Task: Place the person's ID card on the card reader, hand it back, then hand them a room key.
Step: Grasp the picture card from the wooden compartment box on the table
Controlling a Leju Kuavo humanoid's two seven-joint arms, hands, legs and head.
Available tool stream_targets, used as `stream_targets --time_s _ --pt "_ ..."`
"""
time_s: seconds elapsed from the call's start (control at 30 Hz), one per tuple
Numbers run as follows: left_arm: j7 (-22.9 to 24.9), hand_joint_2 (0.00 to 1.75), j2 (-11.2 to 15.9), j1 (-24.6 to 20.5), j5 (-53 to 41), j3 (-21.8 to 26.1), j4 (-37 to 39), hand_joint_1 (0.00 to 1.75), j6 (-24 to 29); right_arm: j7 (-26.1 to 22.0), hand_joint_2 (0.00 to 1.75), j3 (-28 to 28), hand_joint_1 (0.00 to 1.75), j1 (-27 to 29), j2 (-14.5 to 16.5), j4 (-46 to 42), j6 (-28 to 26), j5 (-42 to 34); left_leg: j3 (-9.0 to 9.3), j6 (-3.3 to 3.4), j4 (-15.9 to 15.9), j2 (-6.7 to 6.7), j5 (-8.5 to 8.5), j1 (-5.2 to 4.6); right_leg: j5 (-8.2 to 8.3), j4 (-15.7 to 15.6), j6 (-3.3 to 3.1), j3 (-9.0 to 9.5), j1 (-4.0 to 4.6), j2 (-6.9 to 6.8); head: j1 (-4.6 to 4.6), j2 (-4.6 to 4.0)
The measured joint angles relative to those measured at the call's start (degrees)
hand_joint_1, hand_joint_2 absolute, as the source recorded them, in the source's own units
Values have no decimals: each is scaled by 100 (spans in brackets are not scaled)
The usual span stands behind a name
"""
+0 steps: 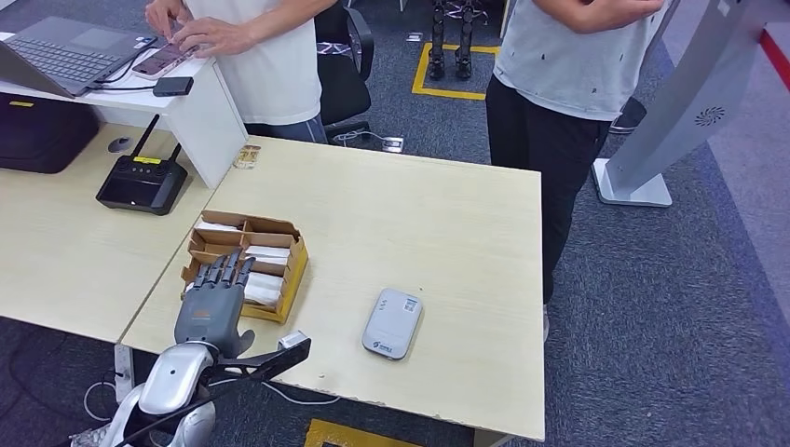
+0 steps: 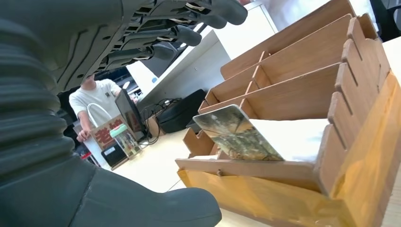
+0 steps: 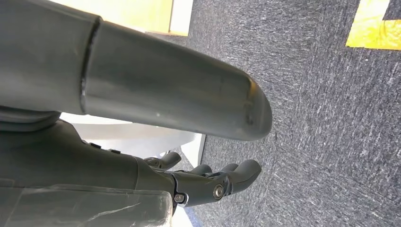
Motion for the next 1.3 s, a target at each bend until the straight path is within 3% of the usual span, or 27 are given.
stream_targets --time_s 0.67,0.87,1.3 --pt "-5 175 -304 -507 1 78 586 0 -101 -32 0 64 0 -5 -52 0 7 -1 1 0 0 1 0 0 0 0 0 0 0 0 1 0" --pt "91 175 -267 -518 0 76 618 0 -237 -40 0 64 0 -6 -78 0 7 -4 0 0 0 1 0 0 0 0 0 0 0 1 0 0" --pt "276 175 97 -199 -2 257 405 0 -398 -9 0 61 0 -2 -93 0 5 -7 -1 0 -1 1 0 1 -1 1 -1 0 1 1 0 0"
